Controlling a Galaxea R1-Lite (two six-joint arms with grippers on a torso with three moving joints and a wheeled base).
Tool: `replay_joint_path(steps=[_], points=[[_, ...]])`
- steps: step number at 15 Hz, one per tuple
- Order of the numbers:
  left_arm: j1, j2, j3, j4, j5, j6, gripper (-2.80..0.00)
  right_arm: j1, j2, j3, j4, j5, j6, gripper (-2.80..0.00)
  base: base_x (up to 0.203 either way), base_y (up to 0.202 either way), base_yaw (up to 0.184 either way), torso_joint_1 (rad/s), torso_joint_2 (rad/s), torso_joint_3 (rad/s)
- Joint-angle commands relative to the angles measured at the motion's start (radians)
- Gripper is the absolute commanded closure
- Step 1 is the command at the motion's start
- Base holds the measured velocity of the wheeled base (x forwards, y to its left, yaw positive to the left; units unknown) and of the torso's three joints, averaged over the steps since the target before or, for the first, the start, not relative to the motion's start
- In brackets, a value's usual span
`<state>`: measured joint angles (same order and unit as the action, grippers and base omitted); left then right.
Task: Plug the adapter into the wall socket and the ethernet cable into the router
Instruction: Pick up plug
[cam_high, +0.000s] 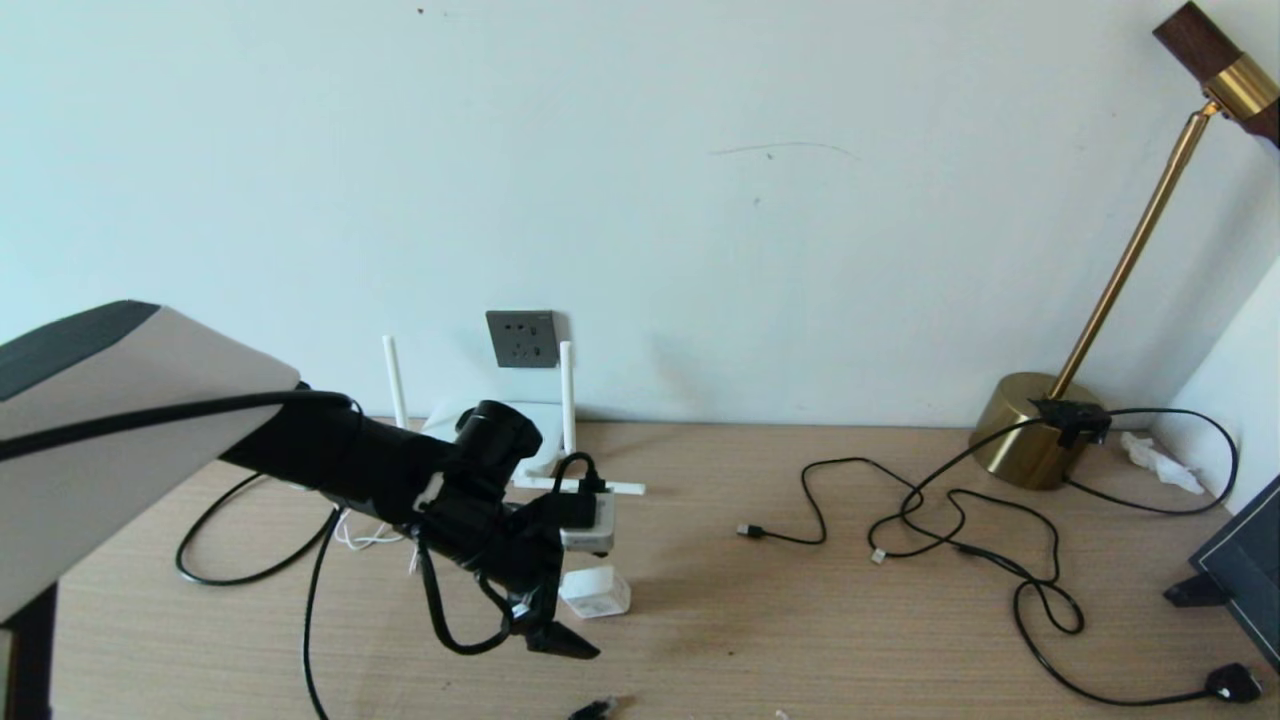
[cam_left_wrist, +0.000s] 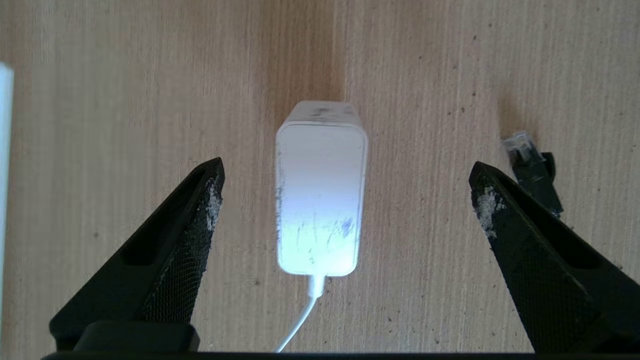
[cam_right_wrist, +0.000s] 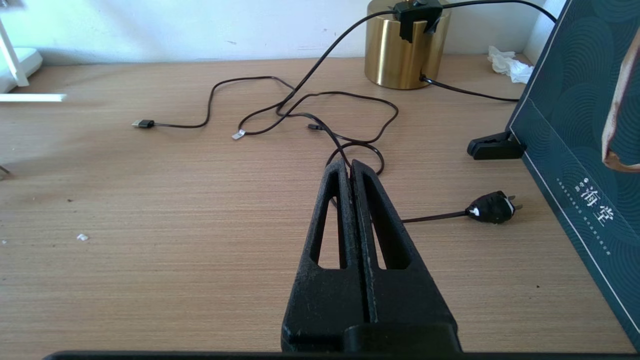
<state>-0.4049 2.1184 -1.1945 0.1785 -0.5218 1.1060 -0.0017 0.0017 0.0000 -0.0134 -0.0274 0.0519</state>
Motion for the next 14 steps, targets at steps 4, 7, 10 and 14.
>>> replay_joint_path(steps=[4,7,10,14], points=[[0.000,0.019,-0.003,-0.007,-0.006,0.005,0.00,0.000,0.000,0.000,0.000,0.000,0.000,0.00,0.000,0.000,0.000,0.000,0.00,0.000],[0.003,0.021,0.000,-0.010,-0.006,0.003,0.00,0.000,0.000,0.000,0.000,0.000,0.000,0.00,0.000,0.000,0.000,0.000,0.00,0.000],[0.005,0.020,0.006,-0.010,-0.006,0.005,0.00,0.000,0.000,0.000,0.000,0.000,0.000,0.00,0.000,0.000,0.000,0.000,0.00,0.000],[0.050,-0.026,0.033,-0.008,-0.049,0.003,0.00,0.000,0.000,0.000,0.000,0.000,0.000,0.00,0.000,0.000,0.000,0.000,0.00,0.000]])
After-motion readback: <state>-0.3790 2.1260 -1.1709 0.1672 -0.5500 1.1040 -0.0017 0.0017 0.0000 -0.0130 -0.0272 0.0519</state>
